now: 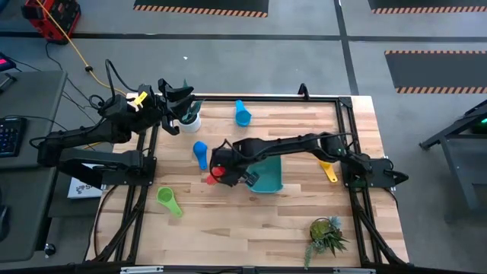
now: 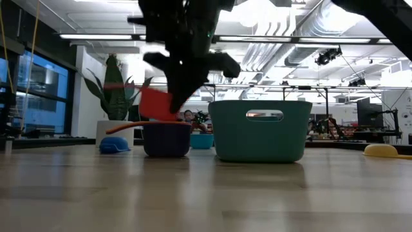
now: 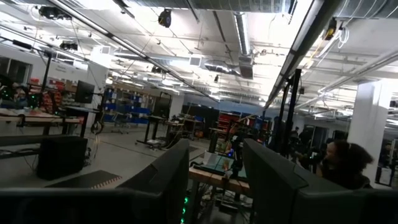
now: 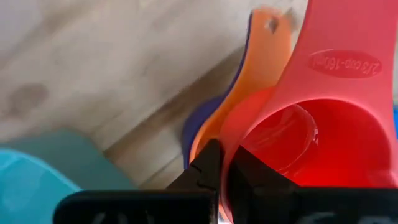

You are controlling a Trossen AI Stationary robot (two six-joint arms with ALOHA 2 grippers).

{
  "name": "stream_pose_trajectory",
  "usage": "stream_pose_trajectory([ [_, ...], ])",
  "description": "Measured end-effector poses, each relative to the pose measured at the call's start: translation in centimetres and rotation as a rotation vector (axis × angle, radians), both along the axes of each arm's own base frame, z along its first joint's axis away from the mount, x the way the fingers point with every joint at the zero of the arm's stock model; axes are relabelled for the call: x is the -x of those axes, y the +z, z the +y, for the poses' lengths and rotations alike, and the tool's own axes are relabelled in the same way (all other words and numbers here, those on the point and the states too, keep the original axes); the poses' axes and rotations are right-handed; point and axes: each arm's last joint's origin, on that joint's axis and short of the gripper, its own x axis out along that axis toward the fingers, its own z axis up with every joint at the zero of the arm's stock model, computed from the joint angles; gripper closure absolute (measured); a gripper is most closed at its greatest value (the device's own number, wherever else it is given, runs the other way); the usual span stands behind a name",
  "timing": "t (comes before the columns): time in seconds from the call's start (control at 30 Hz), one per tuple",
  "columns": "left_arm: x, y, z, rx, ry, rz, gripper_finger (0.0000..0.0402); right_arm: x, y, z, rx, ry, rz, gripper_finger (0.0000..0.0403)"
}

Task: Nest measuring cups in basket
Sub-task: Stack the red measuring cup on top of the orange measuring cup

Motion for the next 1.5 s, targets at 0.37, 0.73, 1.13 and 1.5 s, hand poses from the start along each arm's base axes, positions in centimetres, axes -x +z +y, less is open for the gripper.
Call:
stream_pose_trajectory([
  [0.37, 0.0, 0.0, 0.0, 0.0, 0.0, 0.0, 0.0259, 0.41, -0.63, -0.71, -0.044, 0.025, 0.074, 0.0401],
  [0.73, 0.01, 0.01, 0.0, 0.0, 0.0, 0.0, 0.0259, 0.38, -0.62, -0.58, -0.058, 0.024, 0.07, 0.0383],
  [1.13, 0.0, 0.0, 0.0, 0.0, 0.001, 0.0, 0.0259, 0.38, -0.63, -0.56, -0.11, -0.118, 0.076, 0.0381],
  [1.5, 0.0, 0.0, 0.0, 0.0, 0.001, 0.0, 0.0259, 0.13, -0.57, -0.54, -0.145, -0.208, 0.053, 0.0287],
])
